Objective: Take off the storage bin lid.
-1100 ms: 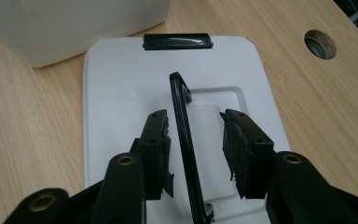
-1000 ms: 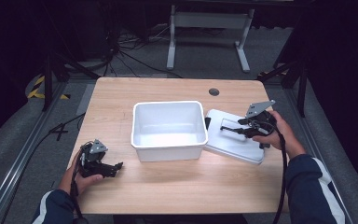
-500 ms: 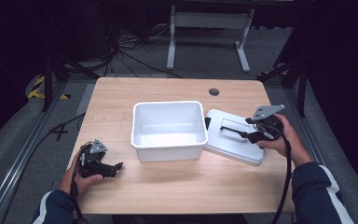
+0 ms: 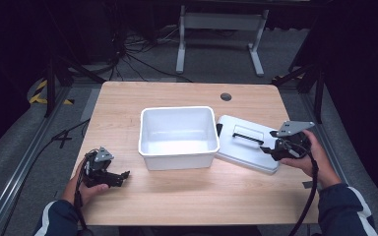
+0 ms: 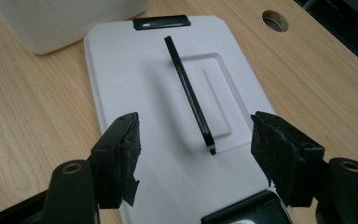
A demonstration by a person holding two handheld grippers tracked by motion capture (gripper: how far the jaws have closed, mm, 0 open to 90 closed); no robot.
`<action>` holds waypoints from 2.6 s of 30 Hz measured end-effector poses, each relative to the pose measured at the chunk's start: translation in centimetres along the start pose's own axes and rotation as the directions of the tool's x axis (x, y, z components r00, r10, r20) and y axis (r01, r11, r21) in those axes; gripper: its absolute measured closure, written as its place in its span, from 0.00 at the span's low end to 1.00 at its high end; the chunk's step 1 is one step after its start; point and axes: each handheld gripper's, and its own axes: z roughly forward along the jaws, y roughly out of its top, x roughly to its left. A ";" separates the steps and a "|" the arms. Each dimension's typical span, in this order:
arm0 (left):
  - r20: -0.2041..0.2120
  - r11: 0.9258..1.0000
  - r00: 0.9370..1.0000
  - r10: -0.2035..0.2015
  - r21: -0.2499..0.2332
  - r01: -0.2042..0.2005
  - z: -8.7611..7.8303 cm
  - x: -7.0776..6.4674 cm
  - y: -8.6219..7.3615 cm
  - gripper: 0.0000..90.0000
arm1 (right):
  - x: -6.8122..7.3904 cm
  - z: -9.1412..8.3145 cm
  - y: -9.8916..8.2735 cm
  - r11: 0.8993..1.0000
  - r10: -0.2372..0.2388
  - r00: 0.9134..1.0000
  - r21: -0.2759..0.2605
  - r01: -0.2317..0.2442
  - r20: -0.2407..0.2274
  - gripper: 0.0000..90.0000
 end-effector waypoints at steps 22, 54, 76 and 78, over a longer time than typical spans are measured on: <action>-0.003 1.000 1.000 -0.002 0.000 0.002 0.0 0.0 0.0 0.00 | 2.8 -1.0 -7.4 0.998 0.038 0.999 -0.049 -0.037 0.018 0.35; -0.004 1.000 1.000 -0.004 0.000 0.004 0.0 0.0 0.0 0.00 | 3.9 1.3 -13.3 0.952 0.302 0.953 -0.049 -0.303 -0.030 0.17; -0.003 1.000 1.000 -0.006 -0.003 0.006 0.0 0.0 0.0 0.00 | 4.0 1.2 -13.3 0.950 0.309 0.951 -0.048 -0.310 -0.023 0.17; -0.005 1.000 1.000 -0.008 -0.001 0.008 0.0 -0.1 0.0 0.00 | 4.0 1.2 -13.3 0.950 0.309 0.951 -0.048 -0.309 -0.023 0.17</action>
